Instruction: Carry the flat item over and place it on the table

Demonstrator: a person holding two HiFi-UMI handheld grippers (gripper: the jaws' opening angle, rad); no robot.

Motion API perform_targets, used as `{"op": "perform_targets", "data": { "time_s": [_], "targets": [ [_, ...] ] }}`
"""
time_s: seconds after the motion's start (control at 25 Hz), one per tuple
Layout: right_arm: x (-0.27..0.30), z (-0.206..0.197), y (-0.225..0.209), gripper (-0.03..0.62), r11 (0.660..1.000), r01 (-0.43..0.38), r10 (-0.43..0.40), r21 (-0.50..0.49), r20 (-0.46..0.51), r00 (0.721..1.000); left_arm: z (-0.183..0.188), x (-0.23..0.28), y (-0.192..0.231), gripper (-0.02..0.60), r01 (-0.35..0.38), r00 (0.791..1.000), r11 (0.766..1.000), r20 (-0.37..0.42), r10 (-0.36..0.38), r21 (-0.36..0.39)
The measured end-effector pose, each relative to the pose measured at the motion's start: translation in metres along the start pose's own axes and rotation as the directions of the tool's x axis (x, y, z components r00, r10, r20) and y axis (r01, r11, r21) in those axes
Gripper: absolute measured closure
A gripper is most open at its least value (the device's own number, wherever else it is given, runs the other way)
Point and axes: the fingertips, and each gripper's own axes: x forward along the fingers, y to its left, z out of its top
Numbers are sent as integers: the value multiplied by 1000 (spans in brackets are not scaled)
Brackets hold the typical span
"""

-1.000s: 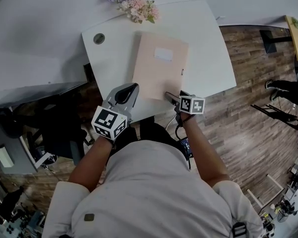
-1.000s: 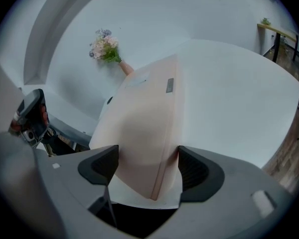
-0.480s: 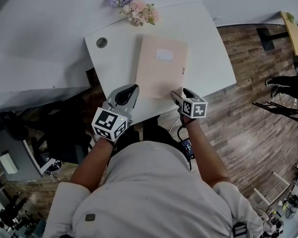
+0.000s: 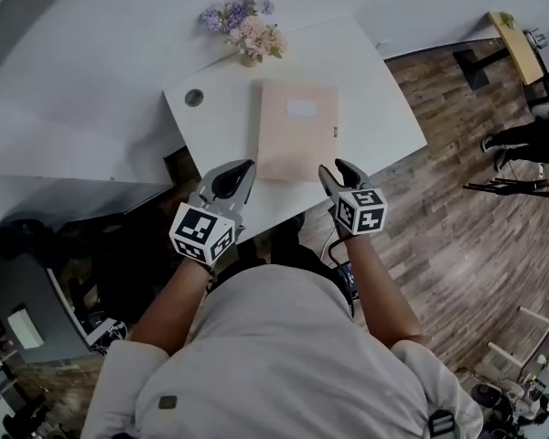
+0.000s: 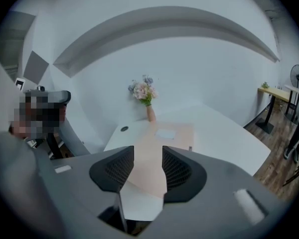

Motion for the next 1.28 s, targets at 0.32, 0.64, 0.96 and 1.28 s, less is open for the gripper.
{"op": "perform_targets", "data": {
  "time_s": [0.32,0.64,0.96,1.28],
  "targets": [
    [-57,62,64,469,995,12,10,-96,231,973,38,-43,-14,581,44,996,997,77,-48,56],
    [-111,102,119,561,980,67,13,-185,402,916,61,-81,-31,581,82,987,990,130,-96,111],
    [-143,112,157,585,975,92,13,-204,463,886,76,-114,-43,581,103,977,984,172,-128,144],
    [-170,95,193,585,974,107,-3,-199,461,887,74,-143,-52,581,147,972,978,164,-170,147]
  ]
}}
